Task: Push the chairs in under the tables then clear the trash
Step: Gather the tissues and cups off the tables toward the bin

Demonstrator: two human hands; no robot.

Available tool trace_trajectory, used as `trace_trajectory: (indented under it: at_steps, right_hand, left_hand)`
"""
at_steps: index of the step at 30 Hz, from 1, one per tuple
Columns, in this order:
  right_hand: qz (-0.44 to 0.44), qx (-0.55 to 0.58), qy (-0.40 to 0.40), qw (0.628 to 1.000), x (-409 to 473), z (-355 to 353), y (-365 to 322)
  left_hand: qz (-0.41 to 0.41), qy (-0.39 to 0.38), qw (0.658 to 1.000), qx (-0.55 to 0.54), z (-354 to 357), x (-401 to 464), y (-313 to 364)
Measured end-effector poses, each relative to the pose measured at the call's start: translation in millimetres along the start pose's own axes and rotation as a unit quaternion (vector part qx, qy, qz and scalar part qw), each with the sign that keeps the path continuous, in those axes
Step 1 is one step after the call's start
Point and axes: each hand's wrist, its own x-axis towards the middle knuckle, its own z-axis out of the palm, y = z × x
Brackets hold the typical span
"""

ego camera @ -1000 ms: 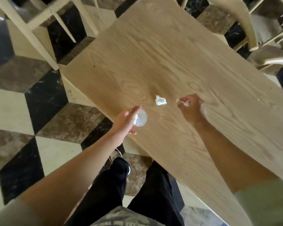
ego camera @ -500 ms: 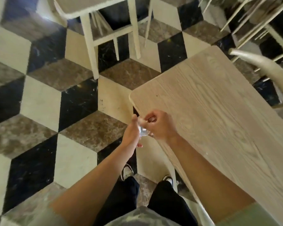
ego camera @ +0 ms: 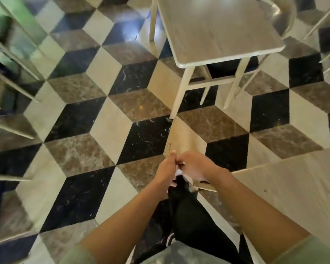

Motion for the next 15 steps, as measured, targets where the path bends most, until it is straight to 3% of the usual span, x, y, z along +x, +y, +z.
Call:
trace_trajectory:
  at_steps: [5, 8, 12, 15]
  right_hand:
    - [-0.095, 0.075, 0.136, 0.983, 114, -66, -1]
    - [-0.06, 0.146, 0.21, 0.965, 183, -116, -6]
    - [-0.048, 0.196, 0.206, 0.958, 259, -178, -31]
    - [-0.052, 0.212, 0.204, 0.954, 322, -214, -63]
  left_hand:
    - [-0.027, 0.016, 0.998, -0.058, -44, 77, 119]
    - [-0.032, 0.011, 0.998, -0.046, -69, 121, 201]
    - [0.015, 0.017, 1.0, -0.01, -108, 161, 281]
    - [0.012, 0.03, 0.998, -0.049, -155, 192, 328]
